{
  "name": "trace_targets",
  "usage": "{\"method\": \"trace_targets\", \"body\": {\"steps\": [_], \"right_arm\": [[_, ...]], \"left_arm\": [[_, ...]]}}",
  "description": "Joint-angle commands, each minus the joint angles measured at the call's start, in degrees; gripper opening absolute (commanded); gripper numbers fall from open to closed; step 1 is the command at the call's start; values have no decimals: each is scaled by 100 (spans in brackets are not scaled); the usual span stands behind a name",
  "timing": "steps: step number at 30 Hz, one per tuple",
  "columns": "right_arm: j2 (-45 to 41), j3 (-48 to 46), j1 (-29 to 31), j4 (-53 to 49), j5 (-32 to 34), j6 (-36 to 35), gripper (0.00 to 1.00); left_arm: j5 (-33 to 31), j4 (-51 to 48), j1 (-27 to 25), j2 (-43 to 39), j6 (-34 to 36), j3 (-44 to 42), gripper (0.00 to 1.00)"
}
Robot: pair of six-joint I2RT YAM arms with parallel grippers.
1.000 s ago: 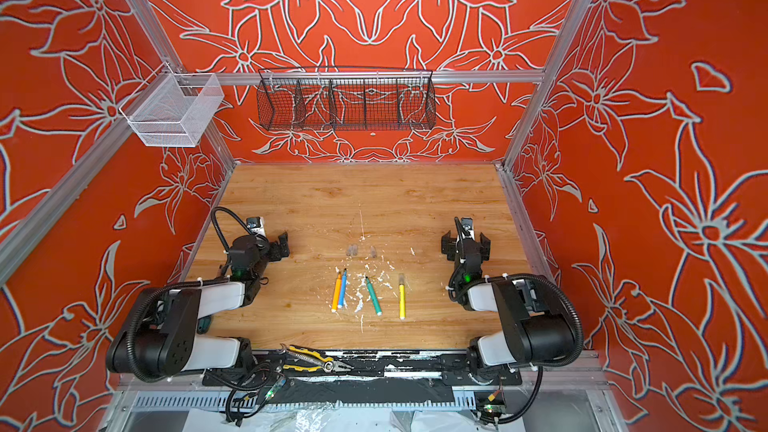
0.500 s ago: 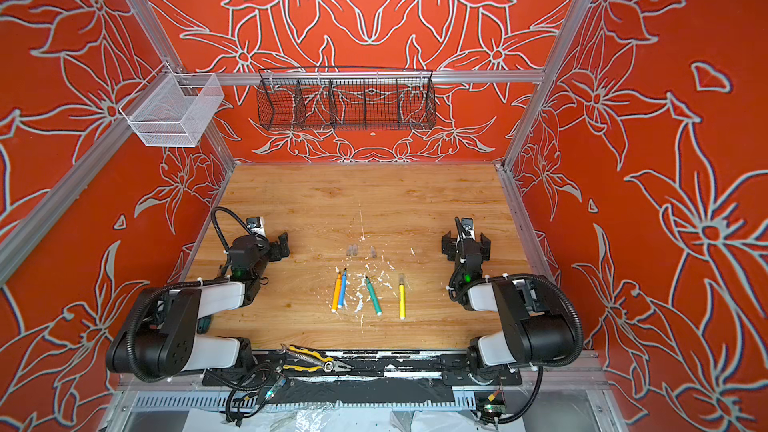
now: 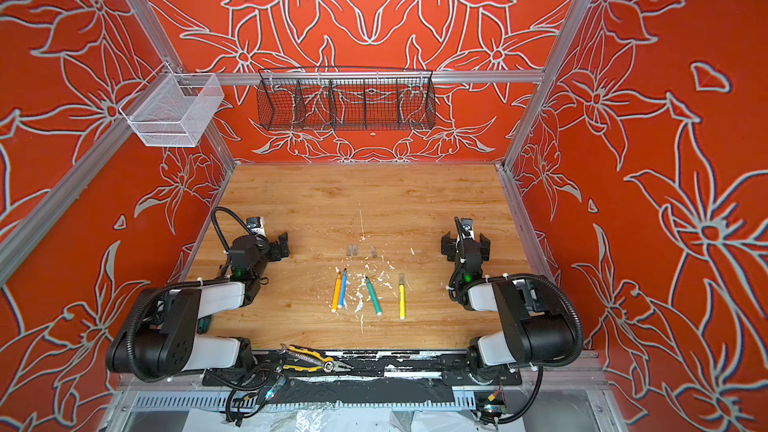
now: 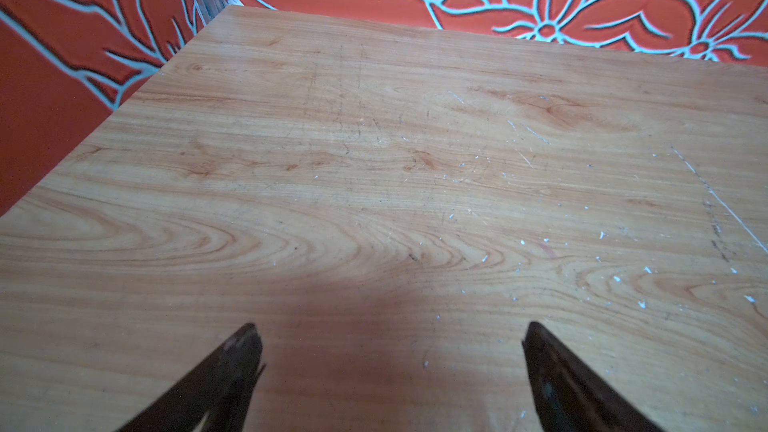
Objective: Insert the pens into the pen caps
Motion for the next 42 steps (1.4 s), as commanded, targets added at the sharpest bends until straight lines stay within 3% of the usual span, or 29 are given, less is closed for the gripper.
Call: {"method": "trace_targets", "body": {"steps": [1,31,42], "right_arm": [[29,155,-24,-2,-3,25,97],[31,160,-30,-17,-24,42,97],[-6,266,-208,-301,-380,120,97]], "left_arm": [[34,4,-6,62,61,81,97],[-127,-5,-138,81,132,86,97],[-86,21,-150,61,151,76,97]]}}
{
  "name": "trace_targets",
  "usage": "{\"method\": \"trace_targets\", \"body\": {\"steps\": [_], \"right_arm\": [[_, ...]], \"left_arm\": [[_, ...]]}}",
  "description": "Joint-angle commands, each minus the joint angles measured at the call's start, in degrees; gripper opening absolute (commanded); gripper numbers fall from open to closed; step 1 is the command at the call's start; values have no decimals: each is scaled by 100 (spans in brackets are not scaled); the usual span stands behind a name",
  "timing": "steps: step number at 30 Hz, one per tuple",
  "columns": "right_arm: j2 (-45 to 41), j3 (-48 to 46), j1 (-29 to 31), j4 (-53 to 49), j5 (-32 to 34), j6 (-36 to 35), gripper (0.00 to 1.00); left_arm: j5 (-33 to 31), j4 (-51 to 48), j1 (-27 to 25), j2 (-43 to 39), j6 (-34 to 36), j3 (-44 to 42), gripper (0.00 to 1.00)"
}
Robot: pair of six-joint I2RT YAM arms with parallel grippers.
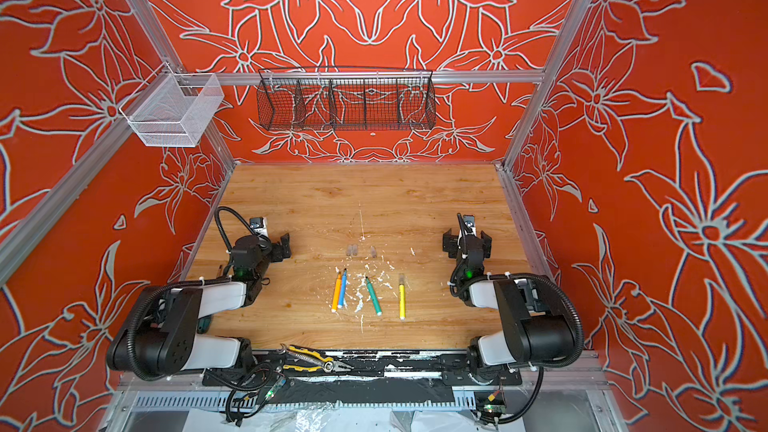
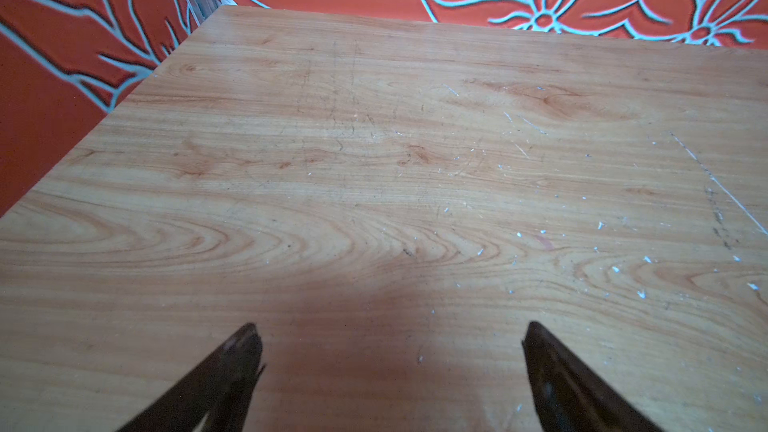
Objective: Insert the pens into the pen caps
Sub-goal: 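Reach the right gripper toward the yellow marker while the left arm rises forward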
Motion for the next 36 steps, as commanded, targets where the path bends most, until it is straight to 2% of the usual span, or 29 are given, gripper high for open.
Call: {"method": "trace_targets", "body": {"steps": [1,3,6,8,10,13,16,19,25,28,31,36], "right_arm": [[-16,60,-29,-63,-168,59,97],[-17,41,-28,-22,-170,55,98],[-143,-80,48,86,-323,-133,97],[-301,-75,71,-96,-366,-147,97],[-256,-72,75,-15,-370,-155,97],[-262,-111,78,133,-358,-183,97],[-953,433,131,-1542,-494,-263,97],[-1244,739,192,-2089,-521,-336,97],[-2061,1602,287,-4154,-891,254,97],[-2324,2077,384,-5285,-1317,733,97],[-2418,2443,792,-6216,-1620,1028,97],[-2285,2945,2106,-7493,-1360,1441,97]], "left_arm": [[153,-15,-8,1,139,119,97],[197,-291,-29,-84,183,189,97],[128,-156,-48,-109,195,142,97],[-172,-256,-160,-288,202,143,97],[-529,-789,-285,-497,160,320,97],[-1243,-1112,-610,-400,231,588,97],[-1884,-1595,-1003,-367,269,874,97],[-2329,-2104,-1156,-368,50,1164,97],[-2994,-3871,-1365,-233,-717,2204,97],[-2897,-4980,-1366,-166,-1453,2825,97],[-2722,-5970,-1383,-79,-2013,3423,97],[-2243,-7134,-1594,-25,-2116,4268,97]]}}
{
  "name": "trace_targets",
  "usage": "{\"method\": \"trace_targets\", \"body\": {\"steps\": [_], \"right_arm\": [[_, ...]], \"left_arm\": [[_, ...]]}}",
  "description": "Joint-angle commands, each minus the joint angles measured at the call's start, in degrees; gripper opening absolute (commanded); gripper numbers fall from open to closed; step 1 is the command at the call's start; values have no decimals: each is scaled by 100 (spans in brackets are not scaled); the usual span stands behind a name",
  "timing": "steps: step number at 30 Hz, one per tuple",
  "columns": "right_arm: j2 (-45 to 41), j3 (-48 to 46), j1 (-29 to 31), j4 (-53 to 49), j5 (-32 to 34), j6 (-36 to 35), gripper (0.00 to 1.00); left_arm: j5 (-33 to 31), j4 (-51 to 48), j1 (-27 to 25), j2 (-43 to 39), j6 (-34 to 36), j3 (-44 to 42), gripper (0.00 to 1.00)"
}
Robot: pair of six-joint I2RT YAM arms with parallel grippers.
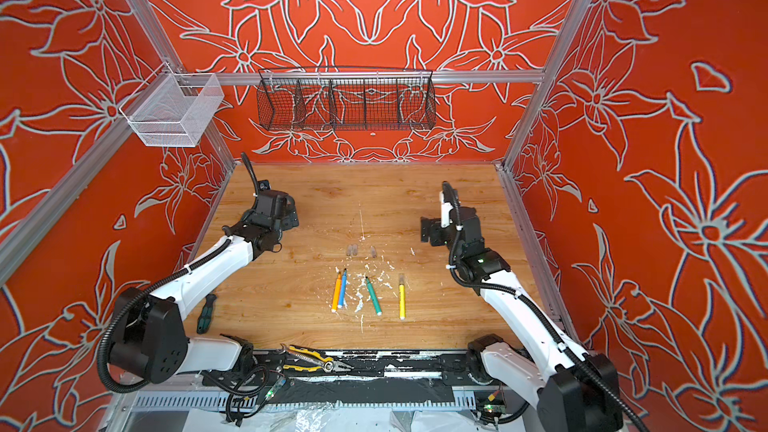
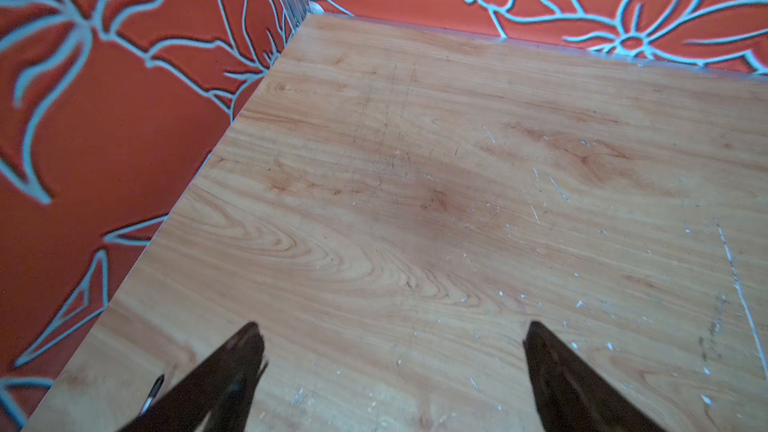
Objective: Insert the pens into the pen caps
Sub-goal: 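Reach the right gripper toward the yellow marker while the left arm rises forward, then close the right gripper on the yellow marker and lift it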
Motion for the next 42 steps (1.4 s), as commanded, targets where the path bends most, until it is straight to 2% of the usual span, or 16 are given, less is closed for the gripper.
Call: {"method": "trace_targets", "body": {"steps": [1,8,9,12,14,19,27,35,39,42], "right_arm": [[167,309,591,-1518,-116,604,95],[1145,600,1626,-2056,-793,1313,74],[1364,614,1783,-1992,-915,1389,70],[1935,694,2059,-1900,-1070,1721,47],[2216,673,2107,-1750,-1248,1910,41],[2611,654,2146,-1692,-1406,2167,40],[2750,602,2154,-2403,-827,2208,40],[2586,752,2152,-3206,152,2214,41],[2231,655,2163,-3129,246,2249,42],[2319,621,2163,-3122,138,2273,44]], "left_arm": [[410,-1359,-185,49,-406,469,97],[1986,-2092,-261,-60,-151,1202,97],[2121,-2112,-258,-83,-115,1239,97],[2280,-2079,-260,-177,-41,1256,97],[2317,-2035,-257,-202,16,1238,97],[2274,-1999,-261,-159,112,1207,97],[2318,-1955,-261,-76,114,1202,97],[2264,-2052,-261,-57,129,1268,97],[2355,-2011,-261,-94,100,1237,97],[2655,-1961,-261,-135,101,1233,97]]}}
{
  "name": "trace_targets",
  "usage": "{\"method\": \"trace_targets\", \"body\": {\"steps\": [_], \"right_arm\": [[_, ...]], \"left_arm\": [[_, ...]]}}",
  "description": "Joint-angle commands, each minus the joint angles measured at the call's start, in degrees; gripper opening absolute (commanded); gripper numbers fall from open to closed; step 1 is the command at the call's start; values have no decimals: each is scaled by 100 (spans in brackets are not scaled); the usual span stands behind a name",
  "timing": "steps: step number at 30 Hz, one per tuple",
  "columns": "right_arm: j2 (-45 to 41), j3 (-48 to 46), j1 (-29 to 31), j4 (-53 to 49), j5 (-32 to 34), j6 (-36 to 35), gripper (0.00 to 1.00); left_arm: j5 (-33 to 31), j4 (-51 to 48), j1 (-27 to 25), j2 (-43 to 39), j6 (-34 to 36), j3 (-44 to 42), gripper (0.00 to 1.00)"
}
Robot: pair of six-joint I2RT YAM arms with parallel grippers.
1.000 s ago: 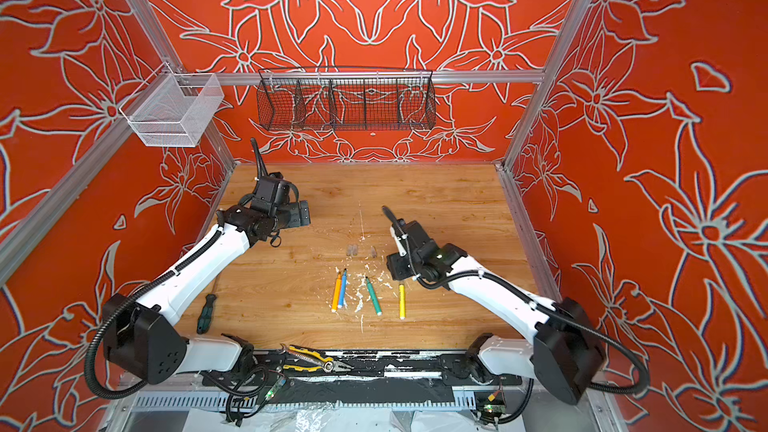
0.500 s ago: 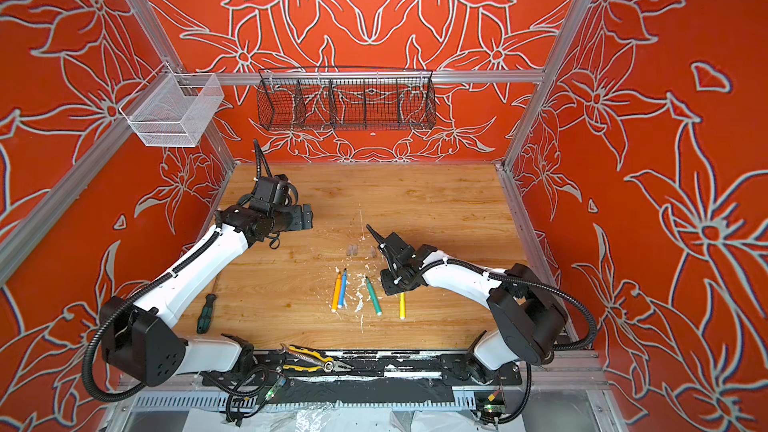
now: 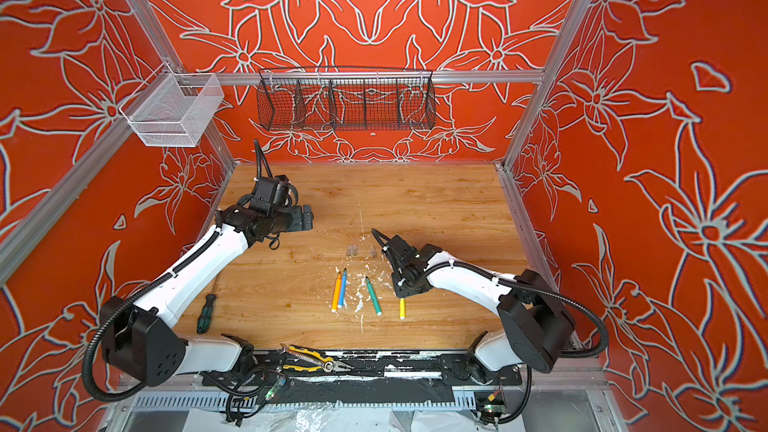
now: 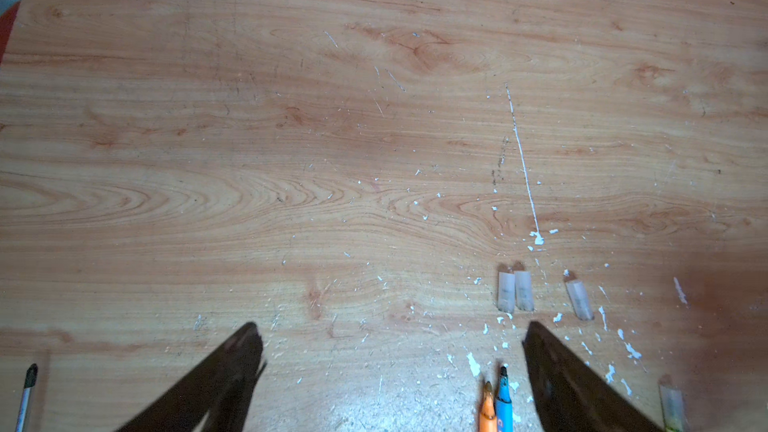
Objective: Insert the pens into the pen caps
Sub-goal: 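Close the right gripper on the yellow marker and lift it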
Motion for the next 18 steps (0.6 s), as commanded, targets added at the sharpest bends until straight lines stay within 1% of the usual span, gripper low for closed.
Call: {"method": "trace_targets", "body": {"steps": [1,5,8,10,13,18], "right_arm": [[71,13,34,-136,79,147,45],[237,-151,52,181,-223,252,46],[296,-229,115,380,-288,348,47],[364,-260,180,430,-262,419,47],[470,-312,284,495,-204,540,47],[613,-370,523,519,-139,806,43]], "left_arm": [[427,-30,-17,-65,9,64,97],[1112,170,-14,-184,6,-17,97],[1607,420,-25,-302,-14,-167,97],[1737,489,-30,-345,-17,-200,97],[1770,500,-38,-372,16,-192,97],[1780,500,-37,-355,12,-182,97]]}}
